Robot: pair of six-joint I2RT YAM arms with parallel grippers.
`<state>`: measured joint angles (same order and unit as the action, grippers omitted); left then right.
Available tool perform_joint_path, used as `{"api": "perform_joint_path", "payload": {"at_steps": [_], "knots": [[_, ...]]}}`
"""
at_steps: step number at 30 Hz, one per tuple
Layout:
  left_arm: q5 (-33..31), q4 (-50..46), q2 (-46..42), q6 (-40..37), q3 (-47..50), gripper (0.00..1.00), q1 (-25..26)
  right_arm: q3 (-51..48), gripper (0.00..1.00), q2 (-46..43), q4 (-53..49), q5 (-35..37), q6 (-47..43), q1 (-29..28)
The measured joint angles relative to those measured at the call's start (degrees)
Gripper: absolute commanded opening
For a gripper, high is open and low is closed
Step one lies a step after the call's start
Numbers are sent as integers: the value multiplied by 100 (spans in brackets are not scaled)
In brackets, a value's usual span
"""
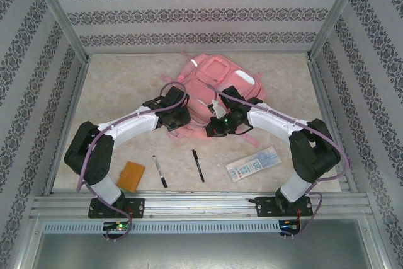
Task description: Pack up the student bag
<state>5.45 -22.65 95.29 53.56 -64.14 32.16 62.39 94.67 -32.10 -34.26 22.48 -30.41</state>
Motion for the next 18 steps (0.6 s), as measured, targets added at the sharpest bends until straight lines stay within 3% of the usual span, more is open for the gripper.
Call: {"api": "perform_joint_path", "payload": {"at_steps": [8,11,12,14,18], "knots": [[28,280,2,-409,0,0,9,330,0,568,-476,-15,-516,229],[33,282,22,-542,0,0,4,323,6,699,-522,-269,-645,256],[37,282,31,-584,0,0,0,310,9,699,-522,-378,-658,258],[20,293,46,-662,0,0,-4,260,25,682,-529,-509,-651,269],[-188,306,79,-723,0,0,-280,-236,43,431,-914,-590,-352,369]]}}
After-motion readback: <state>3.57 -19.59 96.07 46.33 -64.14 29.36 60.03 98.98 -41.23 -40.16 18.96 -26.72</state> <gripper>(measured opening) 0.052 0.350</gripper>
